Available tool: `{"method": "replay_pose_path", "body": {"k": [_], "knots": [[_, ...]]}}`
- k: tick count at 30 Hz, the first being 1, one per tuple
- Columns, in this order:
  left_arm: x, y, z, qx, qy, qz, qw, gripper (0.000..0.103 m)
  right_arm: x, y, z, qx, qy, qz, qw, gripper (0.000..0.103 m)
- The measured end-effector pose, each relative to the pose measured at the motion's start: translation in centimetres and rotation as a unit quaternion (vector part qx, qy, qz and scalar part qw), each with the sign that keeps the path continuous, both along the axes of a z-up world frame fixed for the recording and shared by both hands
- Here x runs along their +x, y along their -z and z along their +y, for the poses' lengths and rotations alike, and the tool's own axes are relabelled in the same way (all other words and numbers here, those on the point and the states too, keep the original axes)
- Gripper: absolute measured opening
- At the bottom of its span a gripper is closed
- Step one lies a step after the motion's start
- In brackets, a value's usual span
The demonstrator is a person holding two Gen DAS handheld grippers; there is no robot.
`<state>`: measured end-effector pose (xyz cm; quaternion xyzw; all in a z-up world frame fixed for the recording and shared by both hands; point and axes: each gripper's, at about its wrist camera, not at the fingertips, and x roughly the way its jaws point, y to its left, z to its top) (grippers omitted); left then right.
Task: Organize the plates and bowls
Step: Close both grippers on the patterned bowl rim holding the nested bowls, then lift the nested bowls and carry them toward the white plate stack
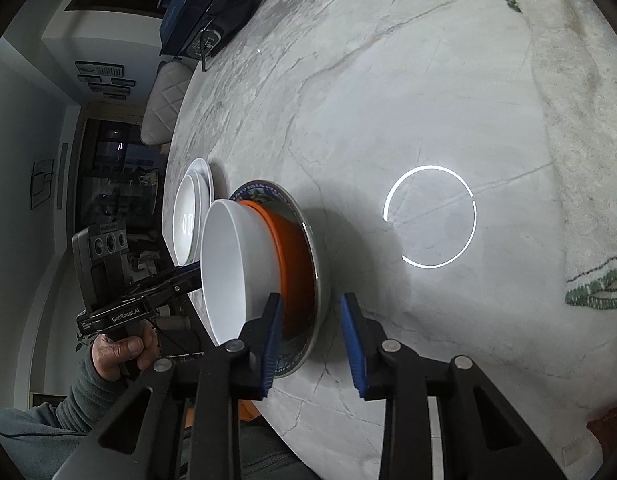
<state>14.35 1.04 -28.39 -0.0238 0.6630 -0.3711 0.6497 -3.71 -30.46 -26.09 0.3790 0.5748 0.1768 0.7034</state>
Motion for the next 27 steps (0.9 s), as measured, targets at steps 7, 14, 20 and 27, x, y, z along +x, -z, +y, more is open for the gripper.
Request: {"method": "replay_pose_path", "body": {"k": [7,14,20,27], "knots": [[0.2,0.9,-0.4,0.002,0.007,0.013,0.9999,0.032,-0.4,0.0,-0.6,0.010,0.001,0.000,1.000,0.030],[0.7,1.5,-1.1,0.012,0.011,0.009,0.9998,0.032,-0.1,0.5,-1.1,0.030,-0.006,0.010,0.999,0.030],[1.0,1.9,-1.6,0.000,0.024,0.026,0.9994,0.015,-0.2,1.0,-1.4,0.065,-0.010,0.014,0.998,0.022],[1.0,2.2,-2.2,-0.012,0.029,0.045,0.9985,0.005,-0.4,2.1,-1.8,0.087,-0.008,0.030,0.996,0.011]]}}
